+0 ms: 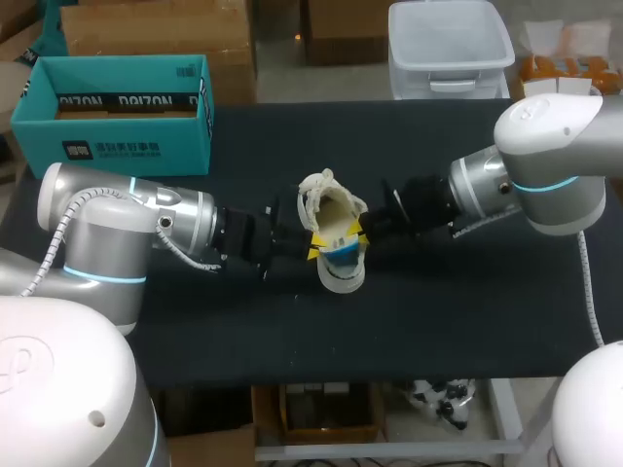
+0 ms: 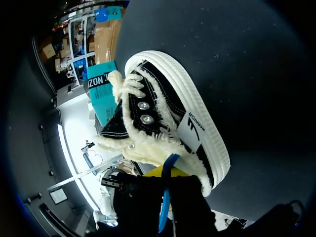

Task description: Open the shoe tongue, take the insole out of the shoe, put the insole back into the shoe, and pack the shoe into the shoebox

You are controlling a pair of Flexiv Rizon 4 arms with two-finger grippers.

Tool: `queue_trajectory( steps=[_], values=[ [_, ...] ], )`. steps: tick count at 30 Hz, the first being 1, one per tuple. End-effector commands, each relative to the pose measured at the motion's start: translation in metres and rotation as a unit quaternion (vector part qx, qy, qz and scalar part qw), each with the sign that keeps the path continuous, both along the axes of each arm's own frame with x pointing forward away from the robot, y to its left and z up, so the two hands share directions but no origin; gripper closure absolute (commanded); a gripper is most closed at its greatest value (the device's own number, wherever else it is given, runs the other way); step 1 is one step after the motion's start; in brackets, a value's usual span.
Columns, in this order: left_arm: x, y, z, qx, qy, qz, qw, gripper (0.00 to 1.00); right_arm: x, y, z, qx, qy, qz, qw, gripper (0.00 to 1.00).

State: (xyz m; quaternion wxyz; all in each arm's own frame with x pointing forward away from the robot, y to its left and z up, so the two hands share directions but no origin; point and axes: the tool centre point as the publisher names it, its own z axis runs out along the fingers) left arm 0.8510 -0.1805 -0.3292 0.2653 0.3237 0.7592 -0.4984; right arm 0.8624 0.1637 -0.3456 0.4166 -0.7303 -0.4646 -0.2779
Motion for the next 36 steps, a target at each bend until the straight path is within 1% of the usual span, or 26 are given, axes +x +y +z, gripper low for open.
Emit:
queue_trajectory(
  steps=[1,6,10,11,12,13,15,17,20,21,22,23,24,25,27,28,29,32,36],
  values=[
    [0.000,-0.002,-0.001,0.000,-0.002,0.004,1.000,1.00,-0.007,-0.002,0.002,0.003,0.000,-0.003,1.000,0.60],
    [-0.002,-0.003,0.001,-0.001,-0.002,0.004,1.000,1.00,-0.023,-0.007,0.010,-0.007,0.007,-0.023,1.000,0.59],
    [-0.004,-0.004,0.002,-0.002,-0.004,0.002,1.000,1.00,-0.035,-0.013,0.014,-0.011,0.009,-0.037,0.999,0.65],
    [-0.005,-0.005,0.002,-0.002,-0.004,0.001,1.000,1.00,-0.037,-0.014,0.014,-0.011,0.008,-0.037,0.999,0.69],
    [-0.006,-0.006,0.002,-0.001,-0.004,0.001,1.000,1.00,-0.038,-0.014,0.015,-0.011,0.008,-0.038,0.999,0.76],
    [-0.006,-0.006,0.002,-0.001,-0.004,0.000,1.000,1.00,-0.038,-0.015,0.015,-0.011,0.007,-0.039,0.999,0.78],
    [-0.007,-0.008,0.002,0.000,-0.004,-0.001,1.000,1.00,-0.039,-0.015,0.015,-0.012,0.006,-0.039,0.999,0.96],
    [-0.008,-0.009,0.002,0.001,-0.004,-0.001,1.000,1.00,-0.038,-0.015,0.015,-0.012,0.006,-0.038,0.999,1.00],
    [-0.009,-0.008,0.003,0.002,-0.003,0.000,1.000,1.00,-0.036,-0.015,0.012,-0.011,0.005,-0.036,0.999,1.00],
    [-0.010,-0.008,0.004,0.002,-0.002,0.000,1.000,0.89,-0.035,-0.015,0.011,-0.010,0.006,-0.034,0.999,1.00],
    [-0.012,-0.007,0.005,0.000,0.000,-0.002,1.000,0.60,-0.034,-0.015,0.010,-0.009,0.006,-0.033,0.999,1.00],
    [-0.013,-0.006,0.006,0.000,0.000,-0.003,1.000,0.56,-0.033,-0.015,0.010,-0.009,0.005,-0.032,0.999,1.00],
    [-0.014,-0.005,0.007,-0.002,-0.001,-0.003,1.000,0.57,-0.032,-0.015,0.009,-0.008,0.005,-0.031,0.999,1.00],
    [-0.016,-0.004,0.009,-0.006,-0.001,-0.004,1.000,0.61,-0.030,-0.015,0.009,-0.008,0.006,-0.030,1.000,1.00],
    [-0.018,-0.003,0.009,-0.008,-0.002,-0.003,1.000,0.74,-0.030,-0.015,0.008,-0.007,0.006,-0.028,1.000,1.00],
    [-0.018,-0.003,0.010,-0.009,-0.003,-0.003,1.000,0.81,-0.030,-0.015,0.008,-0.007,0.006,-0.028,1.000,1.00],
    [-0.018,-0.003,0.010,-0.009,-0.005,-0.002,1.000,1.00,-0.030,-0.015,0.008,-0.007,0.005,-0.028,1.000,1.00],
    [-0.018,-0.004,0.008,-0.003,-0.007,0.001,1.000,1.00,-0.028,-0.016,0.006,-0.008,0.005,-0.027,1.000,1.00],
    [-0.014,-0.009,-0.001,0.009,-0.005,0.004,1.000,1.00,-0.022,-0.014,0.001,-0.008,0.007,-0.017,1.000,1.00]
  ],
)
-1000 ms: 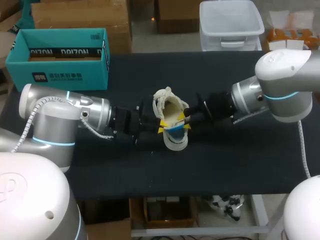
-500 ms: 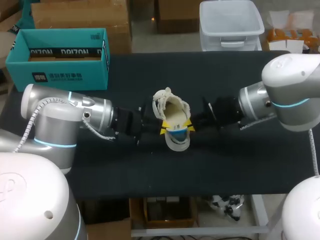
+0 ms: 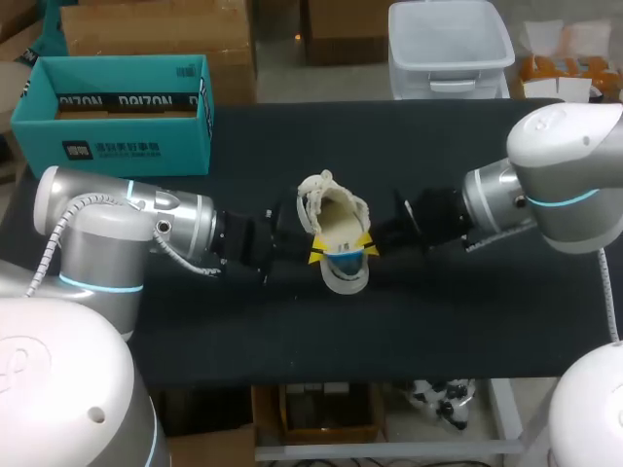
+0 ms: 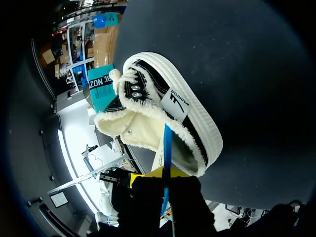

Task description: Open the shoe tongue, take the insole out of the shoe, put the insole back into the shoe, and pack the shoe into the shoebox

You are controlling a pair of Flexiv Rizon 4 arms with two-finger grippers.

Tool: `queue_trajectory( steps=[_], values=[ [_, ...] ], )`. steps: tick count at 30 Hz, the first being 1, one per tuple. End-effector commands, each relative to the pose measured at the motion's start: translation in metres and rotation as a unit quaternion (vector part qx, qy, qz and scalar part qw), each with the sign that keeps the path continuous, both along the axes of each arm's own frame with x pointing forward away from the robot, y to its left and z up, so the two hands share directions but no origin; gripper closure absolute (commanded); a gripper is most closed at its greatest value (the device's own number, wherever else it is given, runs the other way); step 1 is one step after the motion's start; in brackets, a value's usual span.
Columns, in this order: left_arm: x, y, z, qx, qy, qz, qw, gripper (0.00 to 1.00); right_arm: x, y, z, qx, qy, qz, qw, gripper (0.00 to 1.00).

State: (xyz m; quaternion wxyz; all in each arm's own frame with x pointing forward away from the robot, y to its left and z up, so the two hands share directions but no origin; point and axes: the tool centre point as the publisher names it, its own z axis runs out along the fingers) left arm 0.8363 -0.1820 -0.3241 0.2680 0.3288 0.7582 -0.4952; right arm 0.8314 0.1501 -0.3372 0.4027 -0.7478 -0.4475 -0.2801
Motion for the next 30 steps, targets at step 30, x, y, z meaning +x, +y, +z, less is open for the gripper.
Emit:
queue_trajectory(
  steps=[30],
  values=[
    [-0.006,-0.005,0.000,0.011,-0.008,-0.002,1.000,1.00,0.008,0.004,-0.008,-0.020,0.001,0.019,1.000,1.00]
  ],
)
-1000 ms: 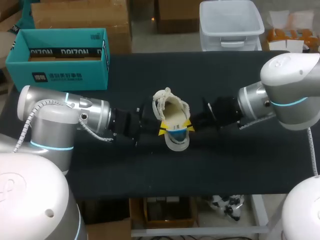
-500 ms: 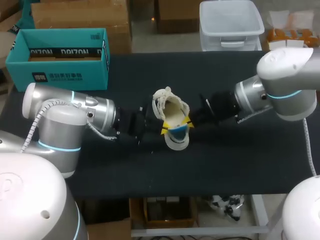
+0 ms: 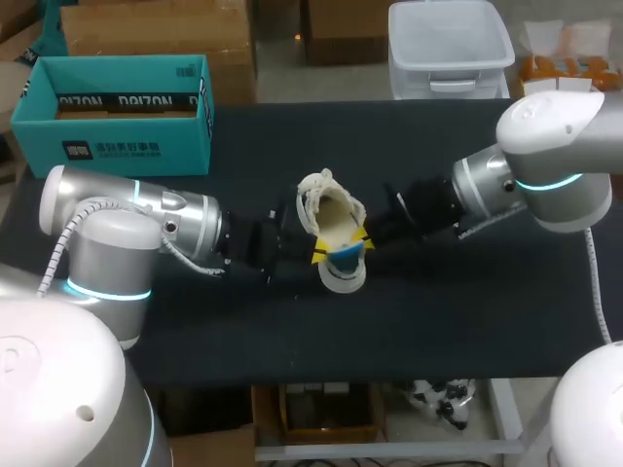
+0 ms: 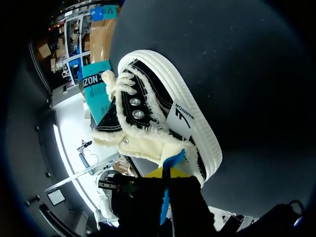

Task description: Open the shoe tongue, take the insole out of the shoe, put the insole back into the shoe, and pack the shoe into the shoebox

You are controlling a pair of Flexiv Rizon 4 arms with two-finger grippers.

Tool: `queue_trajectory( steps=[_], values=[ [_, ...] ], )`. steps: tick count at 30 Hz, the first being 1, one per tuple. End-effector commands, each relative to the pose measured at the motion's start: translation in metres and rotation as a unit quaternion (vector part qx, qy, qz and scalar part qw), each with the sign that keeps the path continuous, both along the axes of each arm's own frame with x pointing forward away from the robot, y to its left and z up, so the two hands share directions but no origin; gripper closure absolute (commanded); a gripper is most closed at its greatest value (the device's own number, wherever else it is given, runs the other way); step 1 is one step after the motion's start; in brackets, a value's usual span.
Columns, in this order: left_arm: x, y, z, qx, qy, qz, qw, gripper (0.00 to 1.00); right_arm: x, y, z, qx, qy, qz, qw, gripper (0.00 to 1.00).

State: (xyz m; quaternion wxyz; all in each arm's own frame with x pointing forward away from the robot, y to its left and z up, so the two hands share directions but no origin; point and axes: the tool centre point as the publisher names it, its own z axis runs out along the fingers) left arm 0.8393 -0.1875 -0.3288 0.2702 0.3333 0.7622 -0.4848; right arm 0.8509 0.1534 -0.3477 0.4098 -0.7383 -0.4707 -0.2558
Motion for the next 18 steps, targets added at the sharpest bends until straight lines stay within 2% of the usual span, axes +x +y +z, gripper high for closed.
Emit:
queue_trajectory(
  steps=[1,2,3,6,10,18],
  values=[
    [-0.010,-0.001,0.004,0.003,-0.002,-0.005,1.000,1.00,-0.013,0.001,0.003,-0.011,-0.010,-0.016,1.000,1.00],
    [-0.011,-0.002,0.004,0.004,-0.002,-0.005,1.000,0.96,-0.015,0.001,0.002,-0.011,-0.010,-0.016,1.000,1.00],
    [-0.011,-0.003,0.003,0.005,-0.002,-0.006,1.000,0.86,-0.016,0.001,0.001,-0.011,-0.010,-0.017,1.000,1.00],
    [-0.012,-0.004,0.001,0.007,-0.002,-0.003,1.000,0.81,-0.018,0.002,-0.003,-0.010,-0.011,-0.017,1.000,1.00],
    [-0.014,-0.003,0.001,0.010,-0.007,0.005,1.000,0.58,-0.020,0.002,-0.007,-0.005,-0.014,-0.016,1.000,1.00],
    [-0.012,0.002,-0.001,0.017,-0.011,0.018,1.000,0.55,-0.016,0.002,-0.018,-0.007,-0.019,-0.014,1.000,1.00]
  ],
)
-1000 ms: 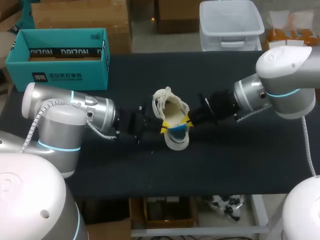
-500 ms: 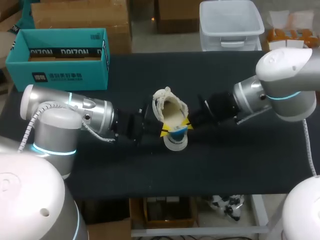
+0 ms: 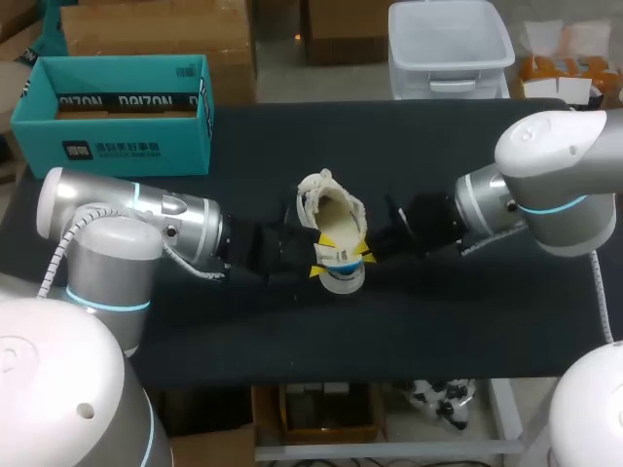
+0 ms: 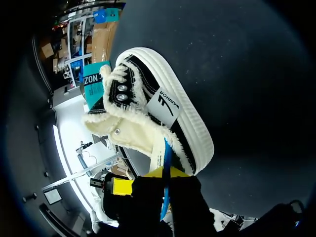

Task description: Open the shoe tongue, take the insole out of the shoe, put the insole back into the shoe, and pack the shoe into the shoebox

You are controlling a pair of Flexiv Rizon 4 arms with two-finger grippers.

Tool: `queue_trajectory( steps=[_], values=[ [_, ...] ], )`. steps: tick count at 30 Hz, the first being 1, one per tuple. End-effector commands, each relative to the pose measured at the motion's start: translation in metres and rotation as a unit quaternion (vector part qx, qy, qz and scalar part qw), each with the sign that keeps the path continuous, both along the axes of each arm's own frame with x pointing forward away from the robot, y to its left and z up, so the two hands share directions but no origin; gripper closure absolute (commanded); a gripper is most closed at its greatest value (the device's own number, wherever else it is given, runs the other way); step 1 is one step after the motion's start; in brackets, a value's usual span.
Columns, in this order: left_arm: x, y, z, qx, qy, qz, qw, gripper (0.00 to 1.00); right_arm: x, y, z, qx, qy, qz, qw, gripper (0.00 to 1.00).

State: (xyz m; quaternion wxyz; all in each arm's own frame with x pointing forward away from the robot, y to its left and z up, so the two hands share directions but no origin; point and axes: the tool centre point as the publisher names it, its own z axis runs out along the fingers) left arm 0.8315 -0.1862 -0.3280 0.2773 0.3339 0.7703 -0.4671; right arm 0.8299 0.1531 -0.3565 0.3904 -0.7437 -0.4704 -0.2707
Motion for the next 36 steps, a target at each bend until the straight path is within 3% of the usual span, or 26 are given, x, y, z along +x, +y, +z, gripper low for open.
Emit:
queue_trajectory(
  steps=[1,14,20,33,36],
  values=[
    [-0.004,0.002,-0.003,0.002,-0.001,0.008,1.000,0.55,0.006,0.002,-0.010,0.002,-0.001,0.000,1.000,1.00],
    [-0.002,0.014,0.000,0.003,-0.001,0.021,1.000,0.55,0.026,0.007,-0.003,-0.006,-0.038,0.009,0.999,1.00],
    [-0.002,0.018,0.004,0.000,0.000,0.025,1.000,0.55,0.034,0.006,-0.006,-0.011,-0.034,0.012,0.999,1.00],
    [-0.001,0.024,0.014,-0.012,-0.002,0.032,0.999,0.51,0.004,0.001,0.022,-0.025,-0.076,-0.011,0.997,1.00],
    [-0.003,0.023,0.015,-0.011,-0.003,0.031,0.999,0.50,0.001,-0.001,0.020,-0.003,-0.079,-0.024,0.997,1.00]
  ],
)
